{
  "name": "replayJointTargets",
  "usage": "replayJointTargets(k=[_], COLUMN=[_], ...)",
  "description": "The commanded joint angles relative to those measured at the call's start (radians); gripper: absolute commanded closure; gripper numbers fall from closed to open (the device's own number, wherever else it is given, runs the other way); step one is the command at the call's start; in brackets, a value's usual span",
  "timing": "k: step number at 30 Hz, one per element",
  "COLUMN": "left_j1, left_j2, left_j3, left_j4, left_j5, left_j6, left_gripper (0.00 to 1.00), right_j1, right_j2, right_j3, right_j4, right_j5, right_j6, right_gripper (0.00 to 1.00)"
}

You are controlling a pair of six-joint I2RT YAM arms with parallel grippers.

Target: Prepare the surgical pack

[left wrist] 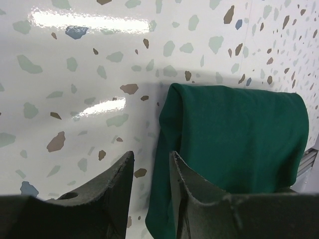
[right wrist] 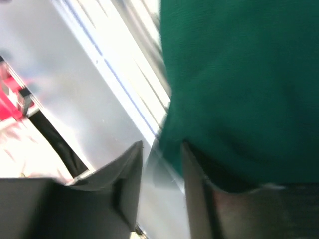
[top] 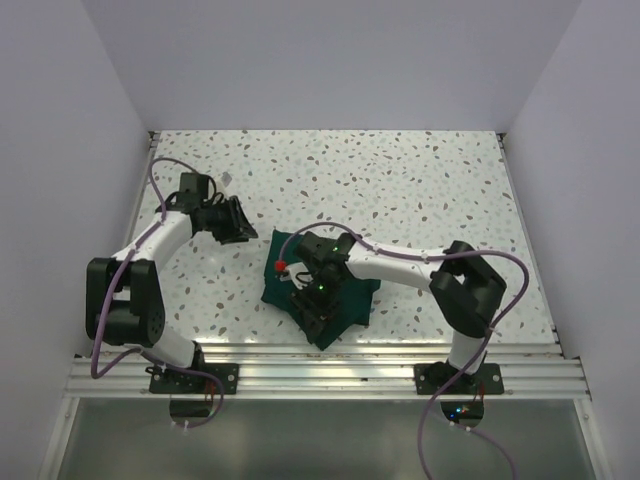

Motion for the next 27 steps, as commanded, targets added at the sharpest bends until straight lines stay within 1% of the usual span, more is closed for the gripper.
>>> replayJointTargets(k=[1,3,4,5,7,8,9,10,11,12,13,14,15,16,17,18,19,20,21,22,24,27], left_j1=[0.007,0.008,0.007,0.007,0.007,0.008,0.007,0.007,0.005,0.005,0.005,0.005,0.005,0.005,0.005,0.005,0.005,0.005,0.004,0.004,0.005,0.005], left_j2=[-0.002,0.000,-0.002,-0.002,-0.005,-0.005,-0.002,0.009,0.018,0.030,0.050,0.057,0.067,0.075,0.086,0.099,0.130,0.142,0.156,0.155,0.144,0.108], left_j3=[0.005,0.004,-0.004,-0.010,-0.034,-0.044,-0.057,-0.062,-0.064,-0.064,-0.062,-0.064,-0.059,-0.056,-0.053,-0.041,-0.036,-0.033,-0.033,-0.034,-0.034,-0.024], left_j4=[-0.026,-0.039,-0.037,-0.039,-0.025,-0.019,-0.005,0.003,0.004,0.009,0.009,0.010,0.013,0.012,0.009,-0.012,-0.022,-0.028,-0.039,-0.040,-0.045,-0.055], left_j5=[-0.008,-0.008,0.005,0.014,0.043,0.045,0.048,0.048,0.052,0.058,0.066,0.069,0.066,0.064,0.066,0.064,0.069,0.074,0.068,0.061,0.046,0.014], left_j6=[0.042,0.059,0.062,0.062,0.056,0.050,0.038,0.032,0.026,0.021,0.018,0.021,0.021,0.021,0.022,0.026,0.026,0.027,0.030,0.030,0.029,0.029], left_gripper=[0.62,0.62,0.60,0.59,0.57,0.57,0.57,0.57,0.57,0.58,0.61,0.62,0.64,0.64,0.66,0.70,0.71,0.73,0.77,0.78,0.77,0.78], right_j1=[0.011,0.003,-0.001,-0.021,-0.052,-0.096,-0.127,-0.160,-0.237,-0.274,-0.308,-0.370,-0.398,-0.438,-0.455,-0.472,-0.501,-0.516,-0.529,-0.546,-0.555,-0.566], right_j2=[-0.044,-0.101,-0.123,-0.143,-0.227,-0.261,-0.341,-0.379,-0.422,-0.458,-0.516,-0.532,-0.538,-0.523,-0.510,-0.488,-0.442,-0.418,-0.396,-0.381,-0.345,-0.322], right_j3=[0.031,0.025,0.012,0.000,-0.049,-0.066,-0.099,-0.113,-0.126,-0.136,-0.156,-0.160,-0.153,-0.147,-0.143,-0.123,-0.112,-0.109,-0.110,-0.112,-0.124,-0.144], right_j4=[-0.048,-0.050,-0.050,-0.044,-0.024,-0.011,-0.005,-0.008,-0.011,-0.013,-0.013,-0.033,-0.055,-0.082,-0.117,-0.143,-0.190,-0.197,-0.198,-0.195,-0.171,-0.120], right_j5=[0.009,0.019,0.027,0.041,0.113,0.153,0.196,0.284,0.318,0.363,0.406,0.477,0.524,0.596,0.610,0.630,0.660,0.668,0.665,0.667,0.670,0.647], right_j6=[-0.032,-0.023,-0.014,0.000,0.070,0.132,0.166,0.199,0.262,0.291,0.317,0.347,0.359,0.370,0.376,0.381,0.385,0.373,0.365,0.361,0.355,0.353], right_gripper=[0.54,0.44,0.37,0.34,0.30,0.30,0.30,0.31,0.34,0.36,0.39,0.46,0.49,0.55,0.67,0.74,0.79,0.81,0.85,0.89,0.92,0.93])
